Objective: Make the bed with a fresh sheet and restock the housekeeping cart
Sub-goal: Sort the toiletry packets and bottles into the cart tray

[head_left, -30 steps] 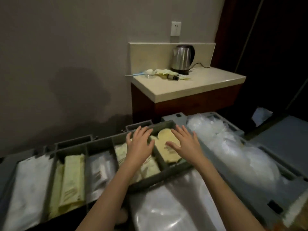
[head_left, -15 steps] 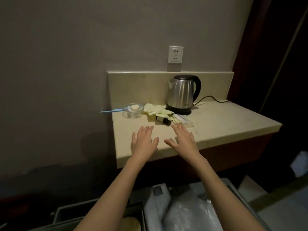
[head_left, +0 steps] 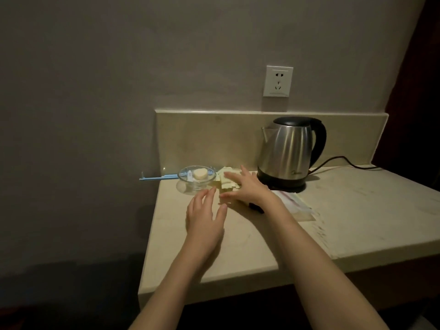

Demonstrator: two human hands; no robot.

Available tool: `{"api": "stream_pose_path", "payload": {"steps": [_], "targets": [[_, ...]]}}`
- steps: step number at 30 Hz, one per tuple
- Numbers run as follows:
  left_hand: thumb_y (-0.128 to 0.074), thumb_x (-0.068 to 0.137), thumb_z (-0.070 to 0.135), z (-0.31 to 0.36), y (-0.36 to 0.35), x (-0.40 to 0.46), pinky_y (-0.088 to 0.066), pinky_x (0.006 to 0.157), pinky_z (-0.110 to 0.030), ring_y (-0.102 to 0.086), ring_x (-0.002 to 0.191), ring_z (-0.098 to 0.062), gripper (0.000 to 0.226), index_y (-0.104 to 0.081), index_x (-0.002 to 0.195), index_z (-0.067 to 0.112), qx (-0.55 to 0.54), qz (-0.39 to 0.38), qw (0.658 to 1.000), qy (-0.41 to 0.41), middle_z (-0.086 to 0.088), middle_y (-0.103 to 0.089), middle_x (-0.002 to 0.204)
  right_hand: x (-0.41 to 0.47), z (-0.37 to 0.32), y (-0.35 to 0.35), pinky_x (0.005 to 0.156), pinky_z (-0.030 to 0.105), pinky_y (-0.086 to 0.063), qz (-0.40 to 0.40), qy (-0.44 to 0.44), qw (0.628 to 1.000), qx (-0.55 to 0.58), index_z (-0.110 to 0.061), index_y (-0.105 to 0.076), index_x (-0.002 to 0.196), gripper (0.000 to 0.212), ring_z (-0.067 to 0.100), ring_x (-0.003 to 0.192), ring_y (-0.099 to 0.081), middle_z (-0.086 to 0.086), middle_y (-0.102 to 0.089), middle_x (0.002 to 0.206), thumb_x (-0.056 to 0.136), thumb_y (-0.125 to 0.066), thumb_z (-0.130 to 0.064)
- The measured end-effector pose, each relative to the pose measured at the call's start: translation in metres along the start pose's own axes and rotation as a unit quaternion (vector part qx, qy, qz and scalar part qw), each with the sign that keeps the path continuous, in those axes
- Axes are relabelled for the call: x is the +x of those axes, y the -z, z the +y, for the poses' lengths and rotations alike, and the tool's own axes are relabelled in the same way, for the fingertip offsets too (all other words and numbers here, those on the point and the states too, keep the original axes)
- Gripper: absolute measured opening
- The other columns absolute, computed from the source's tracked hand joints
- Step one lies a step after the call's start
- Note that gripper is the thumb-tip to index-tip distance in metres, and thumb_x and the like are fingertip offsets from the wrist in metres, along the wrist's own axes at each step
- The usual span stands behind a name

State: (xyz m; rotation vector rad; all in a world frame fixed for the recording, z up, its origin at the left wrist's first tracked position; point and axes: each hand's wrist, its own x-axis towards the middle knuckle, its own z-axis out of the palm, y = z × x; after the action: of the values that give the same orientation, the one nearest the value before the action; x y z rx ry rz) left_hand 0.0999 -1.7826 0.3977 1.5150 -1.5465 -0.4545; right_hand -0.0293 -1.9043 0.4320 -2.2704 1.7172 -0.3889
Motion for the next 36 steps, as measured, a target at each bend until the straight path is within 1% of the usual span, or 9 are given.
{"api": "stream_pose_path", "payload": {"steps": [8, 13, 16, 20, 23, 27, 30, 33, 36], "targets": [[-0.045, 0.098, 0.03, -0.003, -0.001, 0.001, -0.027, 0.113, -0.04, -0.019, 0.137, -0.013, 0.042, -0.041, 0.14, 0.03, -0.027, 0.007, 1.0, -0.008, 0.005, -0.031, 0.149, 0.001, 0.007, -0.007, 0.084, 0.042, -0.052, 0.109, 0.006, 0.991, 0.075, -0.033, -0.072, 0.1, 0.031, 0.024, 0.093, -0.062, 0.001, -0.071, 0.101, 0.086, -0.051, -0.015], [-0.044, 0.099, 0.03, 0.001, 0.003, -0.003, -0.027, 0.114, -0.04, -0.022, 0.137, -0.01, 0.039, -0.042, 0.138, 0.031, -0.041, -0.016, 0.999, 0.002, 0.006, -0.033, 0.147, -0.009, 0.016, 0.0, 0.085, 0.042, -0.051, 0.135, 0.052, 0.989, 0.041, -0.018, -0.073, 0.102, 0.04, 0.029, 0.097, -0.062, 0.01, -0.07, 0.104, 0.082, -0.049, 0.007], [-0.044, 0.1, 0.027, 0.005, 0.007, -0.008, -0.032, 0.107, -0.03, -0.033, 0.132, -0.008, 0.036, -0.045, 0.135, 0.033, -0.116, -0.011, 0.993, 0.007, 0.008, -0.04, 0.143, -0.015, 0.014, 0.014, 0.088, 0.043, -0.05, 0.161, 0.07, 0.98, 0.088, -0.017, -0.073, 0.106, 0.029, 0.028, 0.1, -0.063, 0.011, -0.071, 0.105, 0.088, -0.057, 0.001], [-0.046, 0.1, 0.025, 0.015, 0.016, -0.018, -0.044, 0.09, -0.023, -0.049, 0.118, -0.01, 0.031, -0.049, 0.13, 0.032, -0.287, -0.006, 0.956, 0.068, 0.006, -0.053, 0.128, -0.052, -0.009, 0.038, 0.077, 0.005, -0.04, 0.185, 0.143, 0.961, 0.144, -0.011, -0.073, 0.105, 0.021, 0.014, 0.102, -0.062, 0.003, -0.07, 0.109, 0.089, -0.06, -0.006], [-0.048, 0.098, 0.033, 0.022, 0.02, -0.021, -0.046, 0.098, -0.032, -0.056, 0.113, -0.016, 0.035, -0.048, 0.132, 0.026, -0.433, -0.012, 0.89, 0.144, 0.001, -0.058, 0.119, -0.093, -0.029, 0.038, 0.079, -0.005, -0.033, 0.164, 0.195, 0.95, 0.183, -0.011, -0.072, 0.107, 0.027, -0.002, 0.099, -0.051, -0.004, -0.064, 0.109, 0.086, -0.06, 0.002], [-0.049, 0.085, 0.06, 0.027, 0.021, -0.025, -0.051, 0.092, -0.045, -0.06, 0.111, -0.031, 0.062, -0.051, 0.133, 0.02, -0.565, -0.053, 0.784, 0.251, -0.016, -0.06, 0.124, -0.125, -0.043, 0.008, 0.099, 0.008, -0.035, 0.105, 0.204, 0.954, 0.192, -0.036, -0.066, 0.109, 0.043, 0.0, 0.117, -0.049, -0.003, -0.061, 0.126, 0.087, -0.059, 0.0], [-0.044, 0.092, 0.057, 0.029, 0.022, -0.033, -0.057, 0.075, -0.044, -0.064, 0.101, -0.035, 0.06, -0.052, 0.129, 0.01, -0.6, -0.049, 0.734, 0.315, -0.023, -0.063, 0.118, -0.139, -0.049, -0.006, 0.103, 0.01, -0.033, 0.064, 0.187, 0.957, 0.211, -0.04, -0.063, 0.111, 0.057, 0.002, 0.123, -0.046, -0.003, -0.056, 0.134, 0.082, -0.059, 0.008], [-0.043, 0.098, 0.043, 0.024, 0.027, -0.037, -0.057, 0.071, -0.041, -0.061, 0.109, -0.035, 0.048, -0.049, 0.133, 0.01, -0.582, -0.016, 0.741, 0.334, -0.02, -0.06, 0.122, -0.147, -0.052, -0.008, 0.098, 0.001, -0.026, 0.009, 0.179, 0.955, 0.239, -0.043, -0.059, 0.118, 0.055, -0.004, 0.127, -0.037, -0.009, -0.045, 0.144, 0.076, -0.074, -0.011], [-0.042, 0.099, 0.043, 0.025, 0.033, -0.04, -0.056, 0.082, -0.045, -0.058, 0.113, -0.034, 0.046, -0.05, 0.132, 0.012, -0.551, -0.007, 0.759, 0.347, -0.016, -0.058, 0.125, -0.15, -0.054, -0.009, 0.114, 0.022, -0.014, -0.052, 0.177, 0.963, 0.198, -0.04, -0.04, 0.139, 0.078, 0.0, 0.142, -0.012, -0.013, -0.024, 0.154, 0.072, -0.079, -0.032]]}}
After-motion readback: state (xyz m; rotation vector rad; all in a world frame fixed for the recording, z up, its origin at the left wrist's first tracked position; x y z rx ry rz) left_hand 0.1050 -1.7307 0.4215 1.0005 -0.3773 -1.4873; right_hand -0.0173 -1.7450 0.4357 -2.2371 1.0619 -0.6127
